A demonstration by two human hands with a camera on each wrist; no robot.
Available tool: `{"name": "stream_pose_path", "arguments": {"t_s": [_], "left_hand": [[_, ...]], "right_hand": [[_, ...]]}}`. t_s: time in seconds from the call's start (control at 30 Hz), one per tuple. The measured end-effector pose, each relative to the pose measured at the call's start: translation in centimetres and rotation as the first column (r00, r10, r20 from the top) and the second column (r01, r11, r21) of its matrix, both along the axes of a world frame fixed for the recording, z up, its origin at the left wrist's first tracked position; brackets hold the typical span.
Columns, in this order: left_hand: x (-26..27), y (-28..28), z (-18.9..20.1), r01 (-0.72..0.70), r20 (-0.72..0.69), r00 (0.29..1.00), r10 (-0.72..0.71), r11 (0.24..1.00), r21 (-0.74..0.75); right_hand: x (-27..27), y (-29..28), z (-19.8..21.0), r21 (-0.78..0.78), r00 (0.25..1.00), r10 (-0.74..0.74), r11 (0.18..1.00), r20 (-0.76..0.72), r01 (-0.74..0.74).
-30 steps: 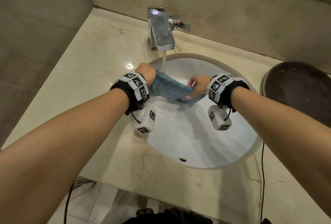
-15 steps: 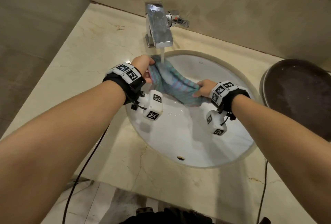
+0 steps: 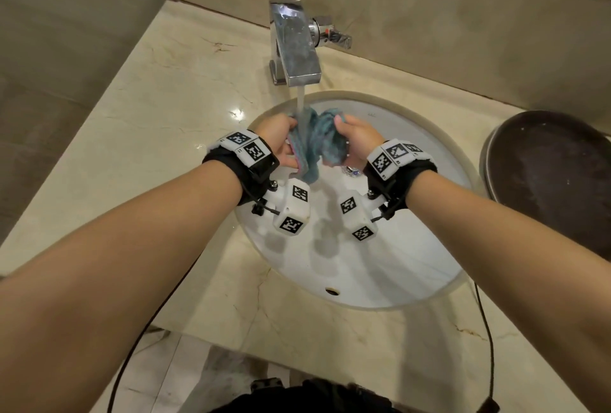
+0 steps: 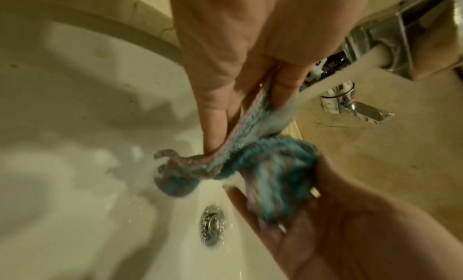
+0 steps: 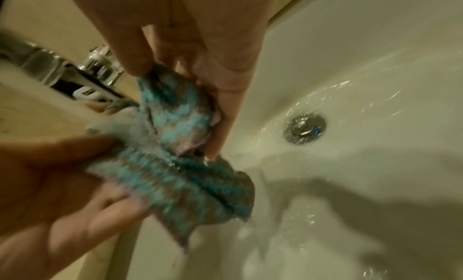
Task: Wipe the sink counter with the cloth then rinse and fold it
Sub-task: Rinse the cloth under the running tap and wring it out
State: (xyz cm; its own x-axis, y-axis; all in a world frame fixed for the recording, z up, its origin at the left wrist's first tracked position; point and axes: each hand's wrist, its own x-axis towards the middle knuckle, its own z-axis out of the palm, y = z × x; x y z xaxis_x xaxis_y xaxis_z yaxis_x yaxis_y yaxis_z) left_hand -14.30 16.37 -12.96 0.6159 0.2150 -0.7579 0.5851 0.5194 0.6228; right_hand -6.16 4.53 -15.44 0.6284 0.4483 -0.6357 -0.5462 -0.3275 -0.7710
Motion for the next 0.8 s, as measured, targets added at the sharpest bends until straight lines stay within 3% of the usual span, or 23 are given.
{"name": "stream_pose_path", "arguments": {"t_s": [0.1,0.2,0.4,0.47,0.63,0.8], "left_hand": [[0.0,-0.7,-0.2,0.073,0.031,0.997,-0.072,0.997,-0.022],[-0.1,-1.3,-0.1,0.082,0.087,0.993,-0.078,0.996,-0.046],[-0.3,0.0,-1.1,-0.011,-0.059,0.998,0.008,0.999,-0.039],[-0.3,-0.1,-1.4,-0.041,-0.039,0.998,0.039,0.998,-0.048],[-0.2,-0.7,-1.5,-0.042,0.074,0.996,0.046,0.998,-0.051],[0.1,0.8,-1.4,-0.159,0.040,0.986,0.162,0.985,-0.074]], "right_hand": [[-1.4,1.3,0.1,0.024,0.998,0.041,0.999,-0.055,-0.039],[-2.0,2.1,0.4,0.044,0.996,-0.008,0.999,-0.085,0.012],[-3.0,2.4,1.1,0.025,0.987,0.066,0.998,-0.149,-0.063],[-3.1,2.5,0.9,0.032,0.986,0.067,0.997,-0.150,-0.063],[-2.5,3.5,0.0,-0.025,0.982,-0.107,0.994,-0.153,0.104],[-2.9,3.4,0.2,0.020,0.993,-0.015,1.000,-0.119,0.017]]}}
